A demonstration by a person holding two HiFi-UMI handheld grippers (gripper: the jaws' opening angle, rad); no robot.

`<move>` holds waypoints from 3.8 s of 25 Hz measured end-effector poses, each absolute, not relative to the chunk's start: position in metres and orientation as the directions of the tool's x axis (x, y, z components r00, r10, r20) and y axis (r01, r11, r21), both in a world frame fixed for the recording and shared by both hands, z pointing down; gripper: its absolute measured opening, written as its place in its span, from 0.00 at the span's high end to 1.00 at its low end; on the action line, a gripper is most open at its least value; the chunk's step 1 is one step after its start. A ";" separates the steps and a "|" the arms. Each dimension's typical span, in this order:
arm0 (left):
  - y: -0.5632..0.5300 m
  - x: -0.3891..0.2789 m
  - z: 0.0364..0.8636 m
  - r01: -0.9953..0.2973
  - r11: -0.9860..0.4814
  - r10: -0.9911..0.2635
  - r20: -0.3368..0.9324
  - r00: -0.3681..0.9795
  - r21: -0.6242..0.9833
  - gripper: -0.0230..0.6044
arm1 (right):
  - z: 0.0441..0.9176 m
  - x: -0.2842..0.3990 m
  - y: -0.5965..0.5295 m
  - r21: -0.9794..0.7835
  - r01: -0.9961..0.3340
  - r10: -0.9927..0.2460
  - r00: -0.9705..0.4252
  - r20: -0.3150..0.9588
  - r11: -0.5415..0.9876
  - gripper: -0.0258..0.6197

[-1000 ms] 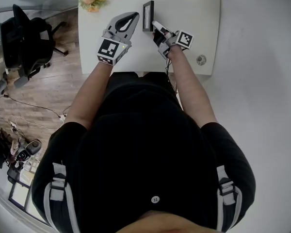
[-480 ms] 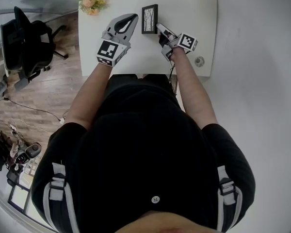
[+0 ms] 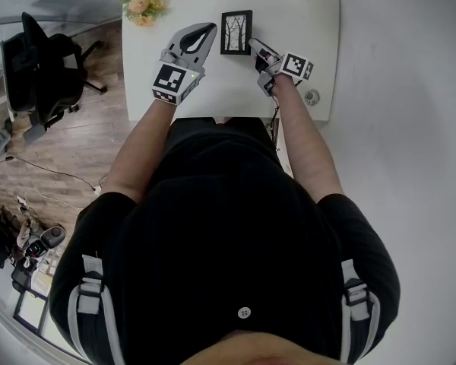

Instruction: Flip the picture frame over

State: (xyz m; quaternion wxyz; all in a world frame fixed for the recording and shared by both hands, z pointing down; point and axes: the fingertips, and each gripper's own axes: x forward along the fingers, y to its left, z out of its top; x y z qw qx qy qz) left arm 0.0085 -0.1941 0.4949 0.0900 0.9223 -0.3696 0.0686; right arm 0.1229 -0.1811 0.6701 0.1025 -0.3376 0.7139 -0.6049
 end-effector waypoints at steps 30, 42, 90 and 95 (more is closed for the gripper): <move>-0.202 0.020 0.482 -0.685 -0.722 -0.661 0.196 0.724 0.094 0.96 | 0.618 0.135 -0.198 -0.656 -0.680 -0.584 -0.691 0.425 0.327 0.80; -0.177 0.028 0.431 -0.661 -0.748 -0.651 0.134 0.747 0.053 0.96 | 0.465 0.108 -0.185 -0.243 -0.700 -0.651 -0.714 0.256 0.672 0.82; -0.169 0.038 0.351 -0.639 -0.769 -0.637 0.044 0.769 0.033 0.96 | 0.359 0.119 -0.169 -0.078 -0.749 -0.741 -0.663 0.110 0.658 0.94; -0.169 0.038 0.349 -0.639 -0.768 -0.637 0.044 0.769 0.036 0.96 | 0.358 0.120 -0.168 -0.081 -0.752 -0.744 -0.659 0.110 0.654 0.94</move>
